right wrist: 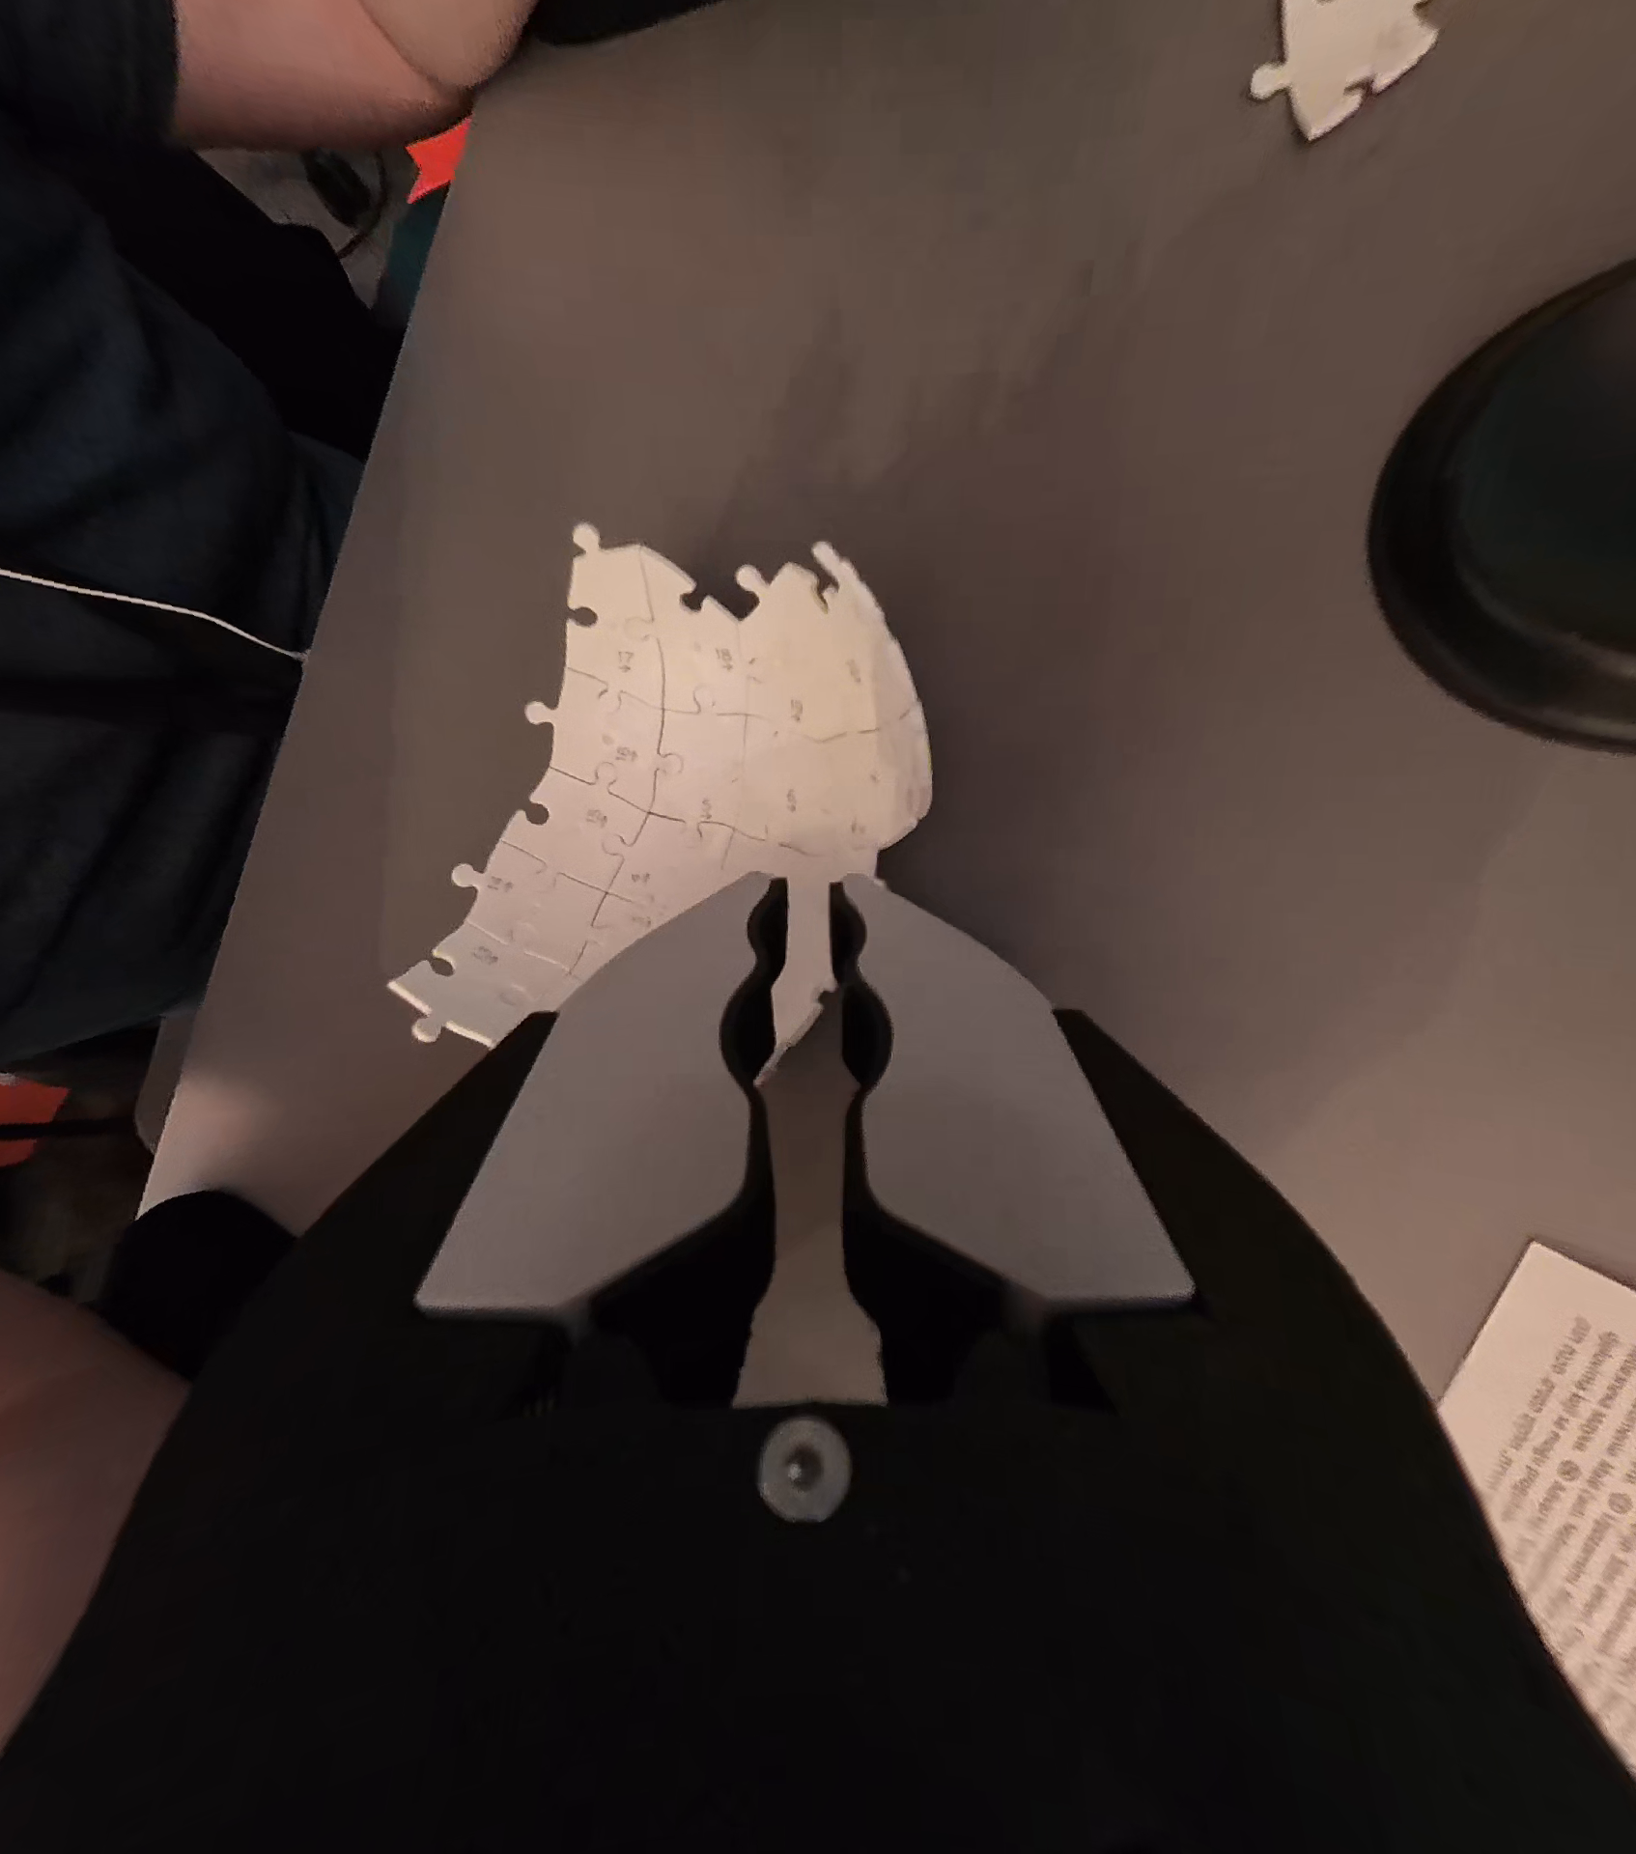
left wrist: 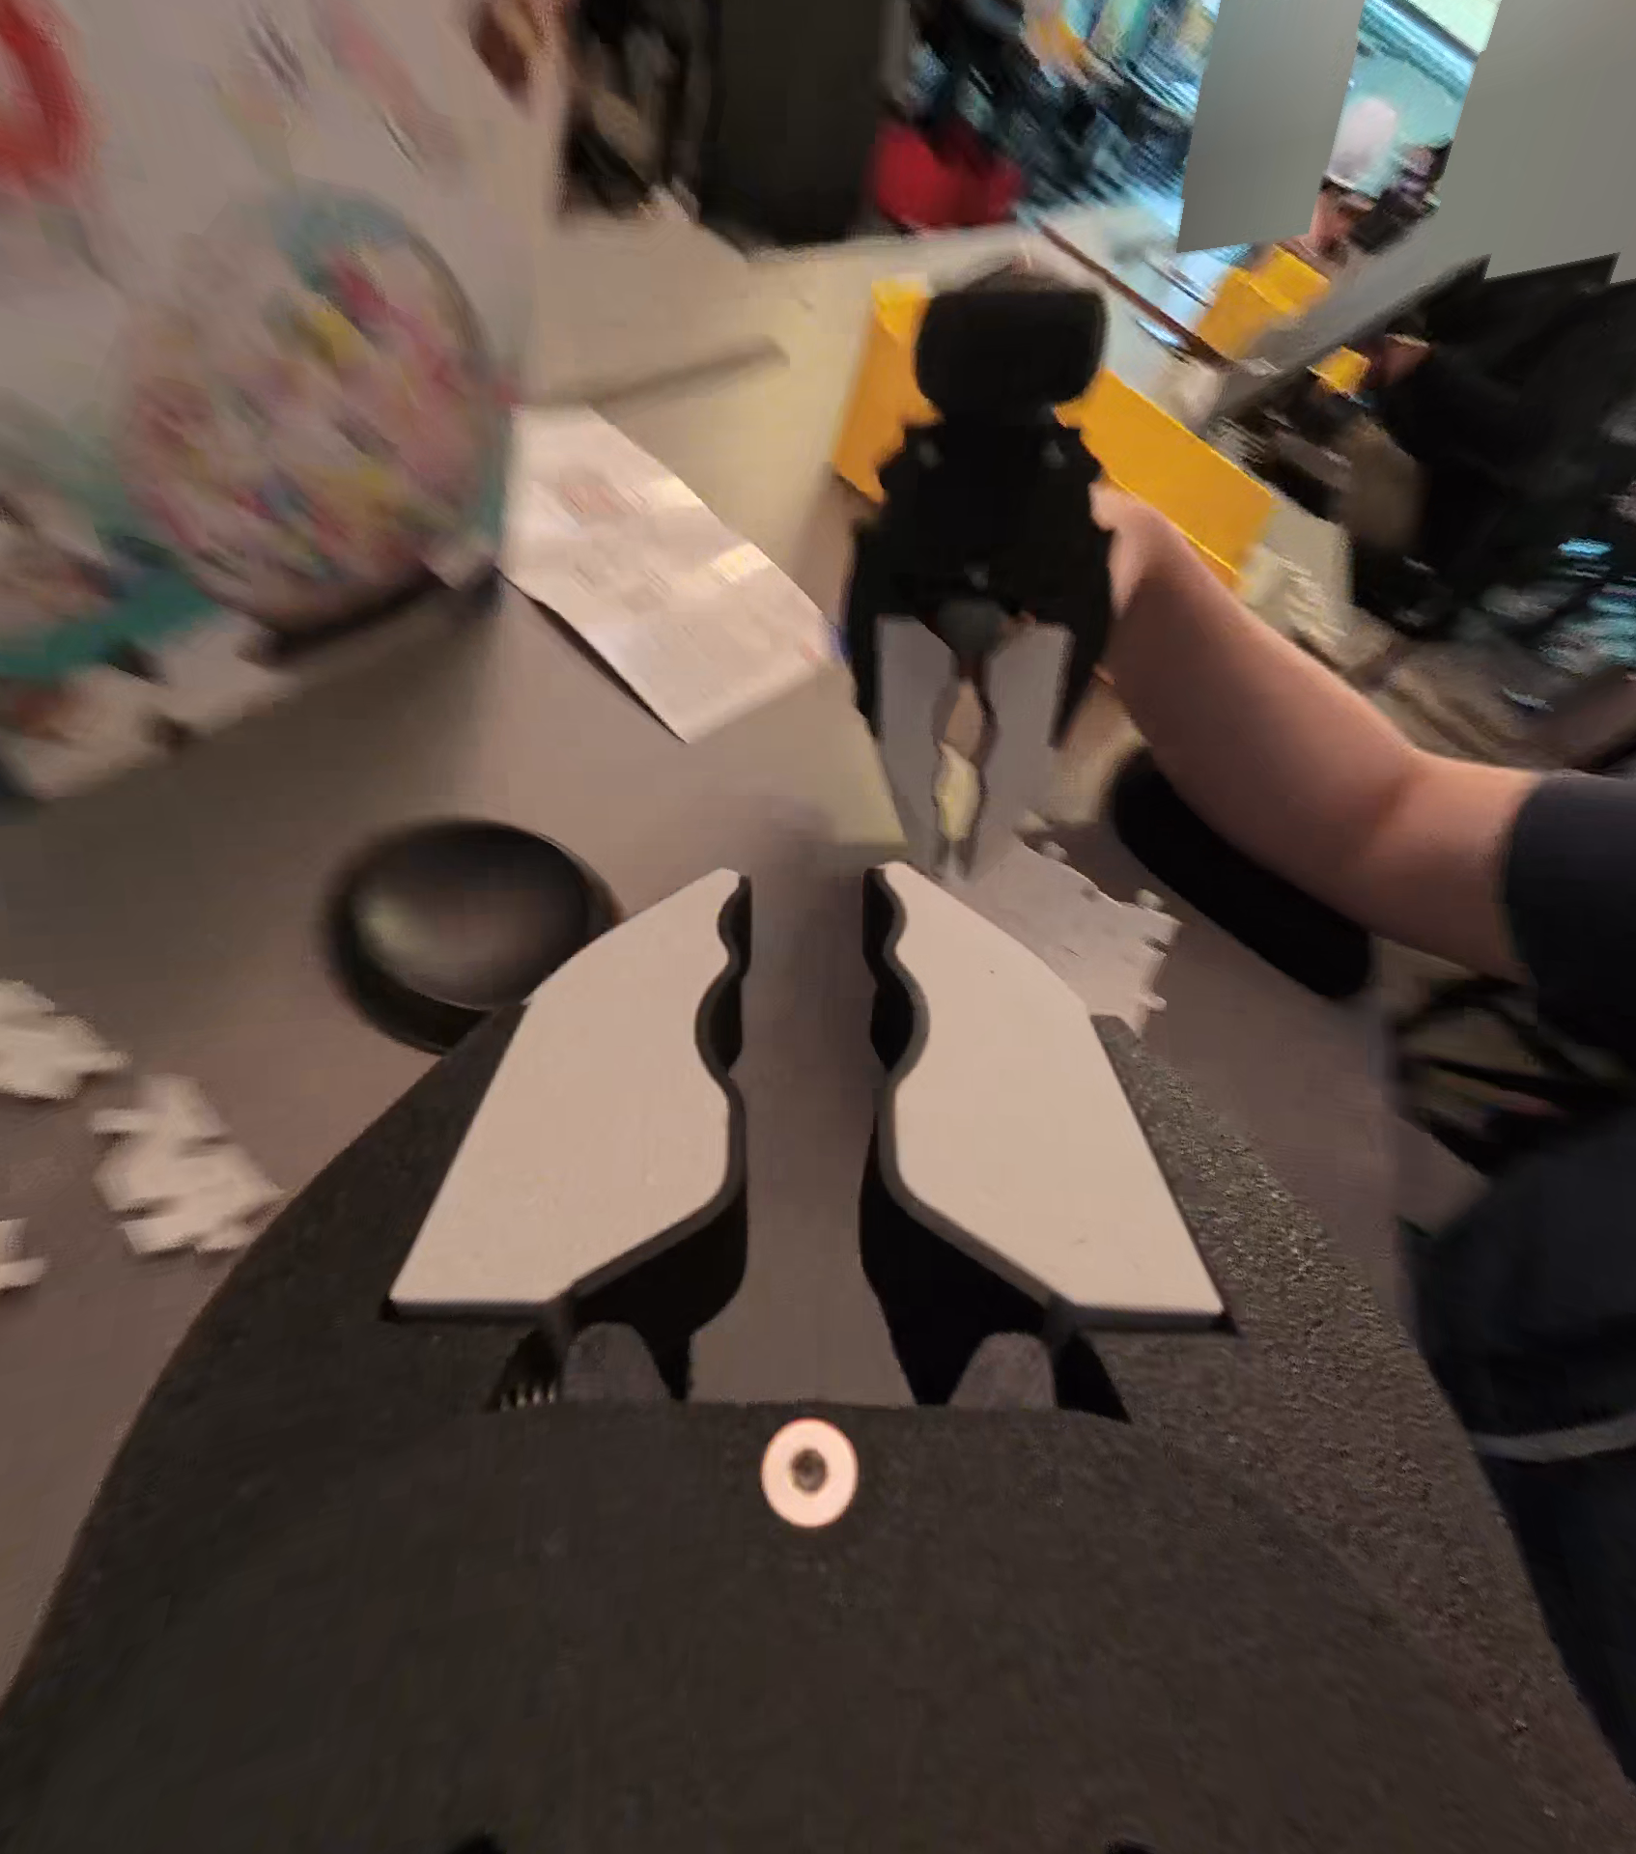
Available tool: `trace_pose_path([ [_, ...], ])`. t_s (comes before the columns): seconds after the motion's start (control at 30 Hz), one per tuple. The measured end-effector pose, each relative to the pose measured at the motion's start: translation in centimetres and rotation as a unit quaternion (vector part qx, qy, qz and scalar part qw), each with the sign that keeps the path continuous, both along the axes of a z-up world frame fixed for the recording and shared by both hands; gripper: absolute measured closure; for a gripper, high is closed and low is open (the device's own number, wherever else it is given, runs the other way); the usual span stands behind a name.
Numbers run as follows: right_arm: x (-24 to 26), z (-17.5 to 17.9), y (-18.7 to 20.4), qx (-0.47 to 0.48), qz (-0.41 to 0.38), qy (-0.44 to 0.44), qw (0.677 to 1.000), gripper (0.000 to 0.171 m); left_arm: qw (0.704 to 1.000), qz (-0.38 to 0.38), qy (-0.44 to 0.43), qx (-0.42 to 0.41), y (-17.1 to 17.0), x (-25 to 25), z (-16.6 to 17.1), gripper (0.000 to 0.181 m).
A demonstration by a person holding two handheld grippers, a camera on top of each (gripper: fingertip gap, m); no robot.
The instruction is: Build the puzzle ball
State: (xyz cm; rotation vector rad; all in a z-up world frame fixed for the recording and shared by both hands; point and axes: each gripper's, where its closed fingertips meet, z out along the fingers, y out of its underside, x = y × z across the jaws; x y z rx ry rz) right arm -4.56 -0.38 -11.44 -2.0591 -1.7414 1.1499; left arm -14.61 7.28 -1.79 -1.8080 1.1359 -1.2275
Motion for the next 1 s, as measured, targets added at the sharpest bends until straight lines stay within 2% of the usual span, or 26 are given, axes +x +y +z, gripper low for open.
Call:
trace_pose_path([
  [0.1, -0.3, 1.0, 0.7, 0.028, -0.007, 0.022, 0.999, 0.161, 0.988, 0.101, -0.01, 0.113, 2.5, -2.7, 3.0, 0.159],
  [0.17, -0.4, 1.7, 1.7, 0.063, -0.023, 0.038, 0.997, 0.16, 0.981, 0.134, 0.001, 0.141, 3.1, -4.0, 3.6, 0.158],
  [0.33, -0.1, 3.9, 4.7, 0.14, -0.086, 0.098, 0.981, 0.157, 0.988, 0.118, 0.056, 0.082, 3.8, -4.1, 2.8, 0.153],
  [0.5, 0.6, 6.0, 6.8, 0.199, -0.136, 0.145, 0.959, 0.155, 0.975, 0.157, 0.144, 0.063, 8.4, -4.2, 2.3, 0.152],
  [0.67, 1.2, 6.6, 7.3, 0.214, -0.153, 0.159, 0.952, 0.154, 0.944, 0.222, 0.244, 0.007, 13.7, -5.1, -3.0, 0.152],
  [0.8, 1.4, 5.6, 7.4, 0.206, -0.153, 0.14, 0.956, 0.153, 0.943, 0.219, 0.252, -0.018, 14.4, -5.6, -6.1, 0.153],
  [0.9, 1.2, 5.1, 7.5, 0.201, -0.152, 0.132, 0.959, 0.153, 0.938, 0.247, 0.244, -0.005, 15.6, -6.5, -6.1, 0.143],
  [1.0, 1.0, 4.7, 7.5, 0.206, -0.147, 0.119, 0.96, 0.153, 0.936, 0.269, 0.227, 0.01, 16.6, -6.7, -5.8, 0.142],
])
